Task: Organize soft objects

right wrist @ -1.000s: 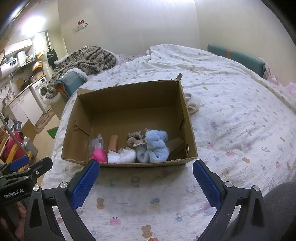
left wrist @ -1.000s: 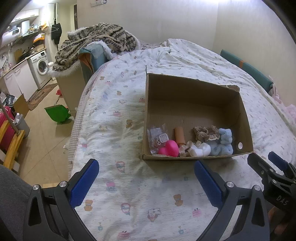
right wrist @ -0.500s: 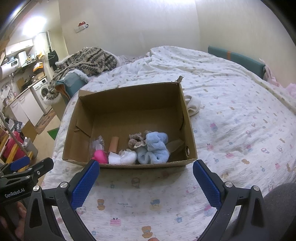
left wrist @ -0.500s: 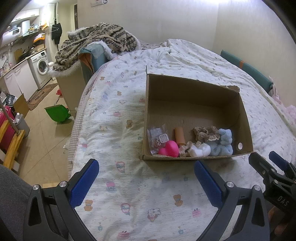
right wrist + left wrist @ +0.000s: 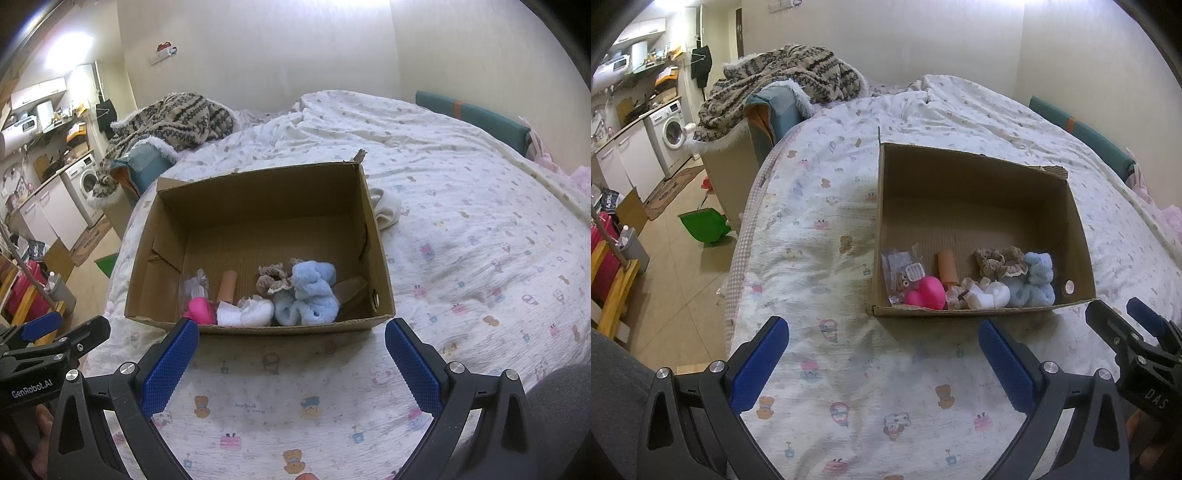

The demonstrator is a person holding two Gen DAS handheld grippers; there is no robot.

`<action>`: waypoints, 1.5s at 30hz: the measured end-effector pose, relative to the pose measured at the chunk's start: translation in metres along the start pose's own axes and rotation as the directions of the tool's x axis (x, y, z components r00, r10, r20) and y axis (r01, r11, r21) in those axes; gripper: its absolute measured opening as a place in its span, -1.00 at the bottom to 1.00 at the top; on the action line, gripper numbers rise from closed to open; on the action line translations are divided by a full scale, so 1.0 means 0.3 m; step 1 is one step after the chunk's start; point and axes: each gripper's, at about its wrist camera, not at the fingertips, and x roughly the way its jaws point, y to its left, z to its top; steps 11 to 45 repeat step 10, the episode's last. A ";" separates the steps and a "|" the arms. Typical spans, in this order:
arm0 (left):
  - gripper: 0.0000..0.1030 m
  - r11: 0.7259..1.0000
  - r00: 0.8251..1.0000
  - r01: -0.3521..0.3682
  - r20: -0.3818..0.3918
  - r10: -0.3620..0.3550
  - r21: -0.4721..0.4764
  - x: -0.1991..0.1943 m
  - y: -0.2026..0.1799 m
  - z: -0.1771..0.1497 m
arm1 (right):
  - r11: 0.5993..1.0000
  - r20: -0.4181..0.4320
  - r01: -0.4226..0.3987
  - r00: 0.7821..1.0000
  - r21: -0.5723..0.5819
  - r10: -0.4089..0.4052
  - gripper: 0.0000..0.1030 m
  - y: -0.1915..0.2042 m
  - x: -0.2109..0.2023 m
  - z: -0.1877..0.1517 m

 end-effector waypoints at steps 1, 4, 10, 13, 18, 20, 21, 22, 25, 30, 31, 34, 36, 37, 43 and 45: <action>0.99 1.000 1.000 -0.001 0.000 0.001 0.000 0.000 0.000 0.000 | 1.000 -0.001 0.001 1.000 0.000 -0.001 1.00 0.000 0.001 0.000; 0.99 1.000 1.000 0.001 -0.003 -0.001 -0.003 0.001 0.000 -0.001 | 1.000 -0.002 -0.002 1.000 -0.001 0.002 1.00 -0.001 0.001 0.000; 0.99 1.000 1.000 0.020 -0.009 -0.020 -0.011 0.007 -0.001 -0.004 | 1.000 -0.001 0.000 1.000 -0.001 0.000 1.00 -0.001 0.000 0.001; 0.99 1.000 1.000 0.020 -0.009 -0.020 -0.011 0.007 -0.001 -0.004 | 1.000 -0.001 0.000 1.000 -0.001 0.000 1.00 -0.001 0.000 0.001; 0.99 1.000 1.000 0.020 -0.009 -0.020 -0.011 0.007 -0.001 -0.004 | 1.000 -0.001 0.000 1.000 -0.001 0.000 1.00 -0.001 0.000 0.001; 0.99 1.000 1.000 0.020 -0.009 -0.020 -0.011 0.007 -0.001 -0.004 | 1.000 -0.001 0.000 1.000 -0.001 0.000 1.00 -0.001 0.000 0.001; 0.99 1.000 1.000 0.020 -0.009 -0.020 -0.011 0.007 -0.001 -0.004 | 1.000 -0.001 0.000 1.000 -0.001 0.000 1.00 -0.001 0.000 0.001; 0.99 1.000 1.000 0.020 -0.009 -0.020 -0.011 0.007 -0.001 -0.004 | 1.000 -0.001 0.000 1.000 -0.001 0.000 1.00 -0.001 0.000 0.001; 0.99 1.000 1.000 0.020 -0.009 -0.020 -0.011 0.007 -0.001 -0.004 | 1.000 -0.001 0.000 1.000 -0.001 0.000 1.00 -0.001 0.000 0.001; 0.99 1.000 1.000 0.020 -0.009 -0.020 -0.011 0.007 -0.001 -0.004 | 1.000 -0.001 0.000 1.000 -0.001 0.000 1.00 -0.001 0.000 0.001; 0.99 1.000 1.000 0.020 -0.009 -0.020 -0.011 0.007 -0.001 -0.004 | 1.000 -0.001 0.000 1.000 -0.001 0.000 1.00 -0.001 0.000 0.001; 0.99 1.000 1.000 0.020 -0.009 -0.020 -0.011 0.007 -0.001 -0.004 | 1.000 -0.001 0.000 1.000 -0.001 0.000 1.00 -0.001 0.000 0.001; 0.99 1.000 1.000 0.020 -0.009 -0.020 -0.011 0.007 -0.001 -0.004 | 1.000 -0.001 0.000 1.000 -0.001 0.000 1.00 -0.001 0.000 0.001; 0.99 1.000 1.000 0.020 -0.009 -0.020 -0.011 0.007 -0.001 -0.004 | 1.000 -0.001 0.000 1.000 -0.001 0.000 1.00 -0.001 0.000 0.001; 0.99 1.000 1.000 0.020 -0.009 -0.020 -0.011 0.007 -0.001 -0.004 | 1.000 -0.001 0.000 1.000 -0.001 0.000 1.00 -0.001 0.000 0.001; 0.99 1.000 1.000 0.020 -0.009 -0.020 -0.011 0.007 -0.001 -0.004 | 1.000 -0.001 0.000 1.000 -0.001 0.000 1.00 -0.001 0.000 0.001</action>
